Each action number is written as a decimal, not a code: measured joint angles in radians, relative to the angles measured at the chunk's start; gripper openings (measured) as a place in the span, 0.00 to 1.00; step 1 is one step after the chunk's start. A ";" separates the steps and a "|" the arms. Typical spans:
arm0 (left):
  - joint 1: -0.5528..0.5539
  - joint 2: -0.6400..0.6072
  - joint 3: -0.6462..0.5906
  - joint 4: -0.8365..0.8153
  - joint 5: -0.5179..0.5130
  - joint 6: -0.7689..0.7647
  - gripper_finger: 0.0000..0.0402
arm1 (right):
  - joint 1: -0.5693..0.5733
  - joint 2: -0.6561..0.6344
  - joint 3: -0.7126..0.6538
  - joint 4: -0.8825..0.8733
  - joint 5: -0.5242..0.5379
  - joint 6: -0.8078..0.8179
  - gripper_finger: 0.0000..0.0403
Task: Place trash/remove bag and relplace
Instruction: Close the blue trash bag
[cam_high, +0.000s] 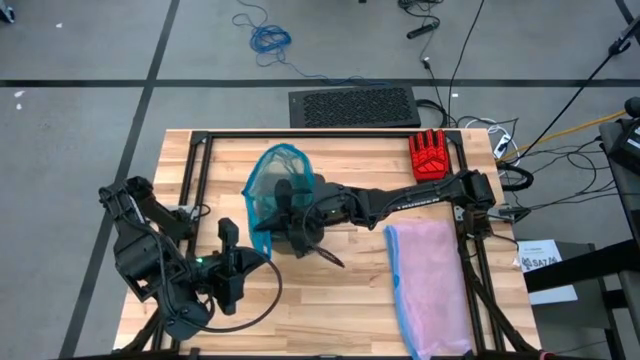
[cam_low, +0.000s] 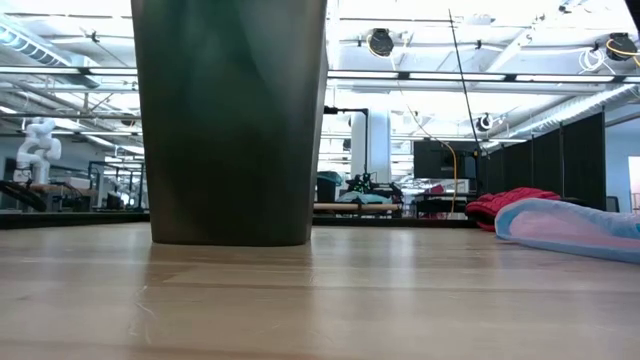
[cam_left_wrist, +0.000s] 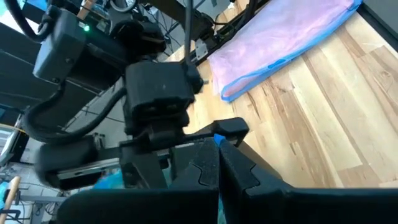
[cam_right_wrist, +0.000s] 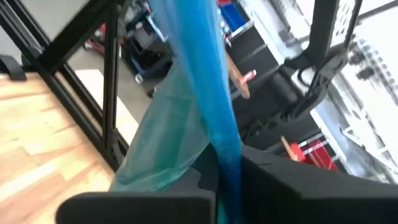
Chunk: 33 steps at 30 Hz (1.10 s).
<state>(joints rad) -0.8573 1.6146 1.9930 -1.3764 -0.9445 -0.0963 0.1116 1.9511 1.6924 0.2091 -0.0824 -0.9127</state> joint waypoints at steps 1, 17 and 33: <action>-0.002 0.000 0.000 -0.001 -0.006 0.000 0.00 | 0.000 0.000 0.000 -0.013 0.018 0.001 0.01; -0.029 0.000 0.000 0.020 -0.109 0.007 0.00 | -0.058 0.025 0.004 -0.137 0.094 0.190 0.00; -0.038 0.001 0.001 0.022 -0.118 0.024 0.00 | -0.053 -0.003 -0.002 -0.189 0.144 0.226 0.01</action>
<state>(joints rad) -0.8953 1.6154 1.9938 -1.3549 -1.0626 -0.0727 0.0587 1.9478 1.6909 0.0204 0.0617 -0.6870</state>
